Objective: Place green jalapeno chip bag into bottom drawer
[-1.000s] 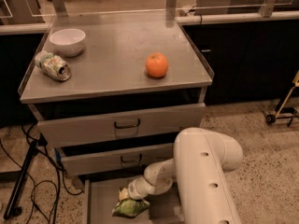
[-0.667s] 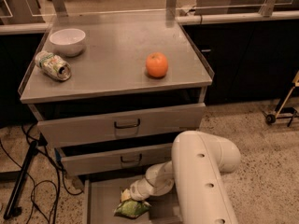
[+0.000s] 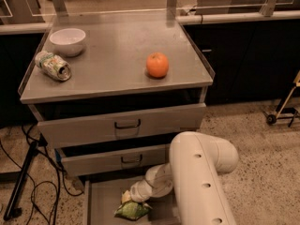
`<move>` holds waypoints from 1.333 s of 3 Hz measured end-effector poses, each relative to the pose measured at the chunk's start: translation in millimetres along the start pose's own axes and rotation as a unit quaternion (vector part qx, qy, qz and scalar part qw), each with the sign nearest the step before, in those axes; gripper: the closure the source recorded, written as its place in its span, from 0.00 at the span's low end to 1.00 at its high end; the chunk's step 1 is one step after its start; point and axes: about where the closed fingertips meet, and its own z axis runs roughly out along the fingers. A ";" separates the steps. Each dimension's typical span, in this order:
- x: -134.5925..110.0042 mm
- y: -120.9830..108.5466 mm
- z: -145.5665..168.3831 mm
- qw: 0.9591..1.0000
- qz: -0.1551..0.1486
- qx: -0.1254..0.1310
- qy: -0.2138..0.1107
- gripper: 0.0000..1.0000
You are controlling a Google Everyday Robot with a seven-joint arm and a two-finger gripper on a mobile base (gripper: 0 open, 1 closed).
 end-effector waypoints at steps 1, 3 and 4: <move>2.1 -9.2 8.2 1.000 0.017 0.004 0.006 1.00; 3.7 -16.5 15.5 0.999 0.030 0.005 0.012 0.82; 3.7 -16.5 15.5 0.999 0.030 0.005 0.012 0.51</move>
Offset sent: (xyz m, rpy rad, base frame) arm 0.0017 -0.0075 -0.0328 -0.0216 0.0779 -0.0542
